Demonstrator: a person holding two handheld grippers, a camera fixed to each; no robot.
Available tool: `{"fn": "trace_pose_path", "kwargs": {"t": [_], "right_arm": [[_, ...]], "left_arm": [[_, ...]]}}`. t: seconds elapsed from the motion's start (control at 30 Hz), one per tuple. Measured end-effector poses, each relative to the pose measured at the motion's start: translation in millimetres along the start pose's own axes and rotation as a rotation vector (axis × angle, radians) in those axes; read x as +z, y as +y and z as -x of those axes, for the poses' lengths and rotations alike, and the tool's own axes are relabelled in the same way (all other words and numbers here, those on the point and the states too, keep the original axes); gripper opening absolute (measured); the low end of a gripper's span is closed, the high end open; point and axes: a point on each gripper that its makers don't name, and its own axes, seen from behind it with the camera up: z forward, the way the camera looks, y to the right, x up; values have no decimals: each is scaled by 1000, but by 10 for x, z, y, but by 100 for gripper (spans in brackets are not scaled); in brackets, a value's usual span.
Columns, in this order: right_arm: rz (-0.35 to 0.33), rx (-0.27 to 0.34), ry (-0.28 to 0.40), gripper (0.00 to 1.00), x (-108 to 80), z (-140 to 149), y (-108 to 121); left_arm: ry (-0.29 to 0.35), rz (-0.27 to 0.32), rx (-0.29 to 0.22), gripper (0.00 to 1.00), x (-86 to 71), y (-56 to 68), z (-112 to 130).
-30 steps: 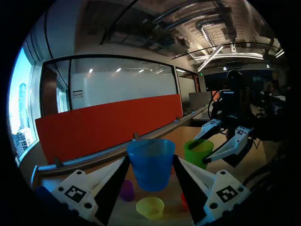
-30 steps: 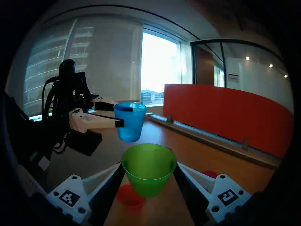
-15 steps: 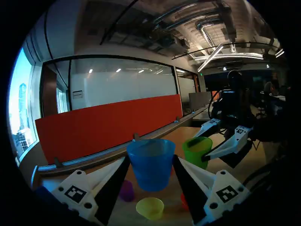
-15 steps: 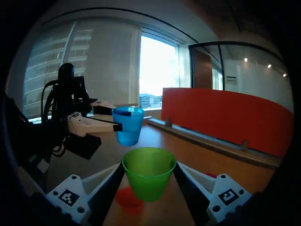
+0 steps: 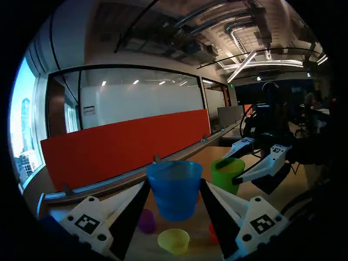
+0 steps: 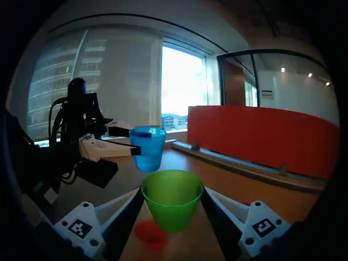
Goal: Pour water
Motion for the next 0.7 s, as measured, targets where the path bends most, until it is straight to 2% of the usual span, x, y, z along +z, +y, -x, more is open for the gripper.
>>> {"fn": "trace_pose_path", "kwargs": {"t": [0.3, 0.7], "right_arm": [[-25, -14, -14, 92, 10, 30, -61], [-72, -32, -44, 91, 52, 107, -189]], "left_arm": [[-3, 1, 45, 83, -23, 16, -28], [-21, 7, 163, 83, -16, 75, -111]]}}
